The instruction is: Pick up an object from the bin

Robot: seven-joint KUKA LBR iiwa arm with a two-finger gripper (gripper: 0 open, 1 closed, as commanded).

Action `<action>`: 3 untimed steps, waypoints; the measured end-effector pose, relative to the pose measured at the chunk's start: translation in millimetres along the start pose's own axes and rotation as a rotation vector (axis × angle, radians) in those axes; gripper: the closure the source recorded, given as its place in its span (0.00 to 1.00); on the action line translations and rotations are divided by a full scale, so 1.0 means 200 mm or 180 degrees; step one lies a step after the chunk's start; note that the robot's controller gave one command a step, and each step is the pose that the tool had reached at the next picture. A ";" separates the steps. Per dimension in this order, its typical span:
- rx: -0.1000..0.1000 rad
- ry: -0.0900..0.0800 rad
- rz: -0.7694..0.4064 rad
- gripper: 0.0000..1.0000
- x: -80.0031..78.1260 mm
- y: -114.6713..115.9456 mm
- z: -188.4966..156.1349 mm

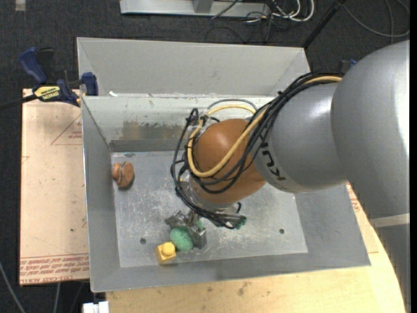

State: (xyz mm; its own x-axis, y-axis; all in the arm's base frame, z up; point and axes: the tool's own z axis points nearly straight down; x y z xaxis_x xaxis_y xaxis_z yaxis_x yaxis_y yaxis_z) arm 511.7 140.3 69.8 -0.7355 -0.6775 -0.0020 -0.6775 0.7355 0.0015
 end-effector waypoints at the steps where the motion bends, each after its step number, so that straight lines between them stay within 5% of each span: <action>1: -0.0001 0.0001 -0.0001 1.00 0.00 0.00 0.00; 2: -0.0003 0.0004 -0.0004 1.00 0.00 0.00 -0.01; 3: 0.0009 -0.0009 0.0057 1.00 0.01 -0.02 -0.26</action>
Offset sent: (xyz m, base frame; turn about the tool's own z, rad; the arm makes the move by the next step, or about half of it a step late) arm 0.0544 -0.0666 0.2222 0.0365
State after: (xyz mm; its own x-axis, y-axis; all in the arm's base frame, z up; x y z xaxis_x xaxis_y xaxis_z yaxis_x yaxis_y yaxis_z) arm 512.7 135.4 121.7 -0.7476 -0.6641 -0.0049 -0.6641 0.7476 -0.0013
